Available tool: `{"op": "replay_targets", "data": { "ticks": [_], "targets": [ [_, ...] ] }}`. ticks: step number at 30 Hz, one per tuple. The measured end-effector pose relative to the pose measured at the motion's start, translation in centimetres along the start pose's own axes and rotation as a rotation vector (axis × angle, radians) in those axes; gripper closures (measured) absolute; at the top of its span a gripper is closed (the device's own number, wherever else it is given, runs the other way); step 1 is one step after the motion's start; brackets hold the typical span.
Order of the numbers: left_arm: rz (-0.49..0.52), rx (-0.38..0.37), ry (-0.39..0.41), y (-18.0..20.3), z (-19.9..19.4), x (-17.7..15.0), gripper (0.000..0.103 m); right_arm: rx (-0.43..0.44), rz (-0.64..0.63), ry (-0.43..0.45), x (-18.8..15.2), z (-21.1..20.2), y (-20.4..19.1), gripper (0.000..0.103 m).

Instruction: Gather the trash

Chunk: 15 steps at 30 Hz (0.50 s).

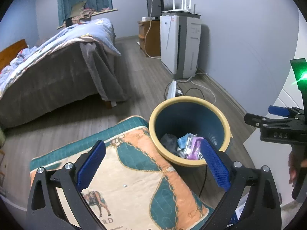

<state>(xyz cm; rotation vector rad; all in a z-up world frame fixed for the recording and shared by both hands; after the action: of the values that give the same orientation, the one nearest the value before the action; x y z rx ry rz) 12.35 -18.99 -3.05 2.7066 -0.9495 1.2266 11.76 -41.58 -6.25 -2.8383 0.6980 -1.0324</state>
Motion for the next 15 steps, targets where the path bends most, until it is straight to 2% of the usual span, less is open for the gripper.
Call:
{"op": "replay_targets", "data": {
  "ticks": [15],
  "targets": [
    [0.004,-0.011,0.006,-0.15,-0.44,0.05,0.005,-0.018,-0.006,-0.003,-0.04,0.03,-0.19,0.006]
  ]
}}
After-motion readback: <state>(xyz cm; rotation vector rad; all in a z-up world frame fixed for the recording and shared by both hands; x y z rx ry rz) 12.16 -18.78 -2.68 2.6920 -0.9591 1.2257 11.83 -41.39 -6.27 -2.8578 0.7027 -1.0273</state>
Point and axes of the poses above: each gripper's, at about its wrist camera, not at the fingertips, and z roughly the way its jaws point, y to its right, x to its top, the point moved 1 cm from there along z, roughly the way its jaws point, and after that the axes turned 14 degrees about z, right-handed, at the moved point
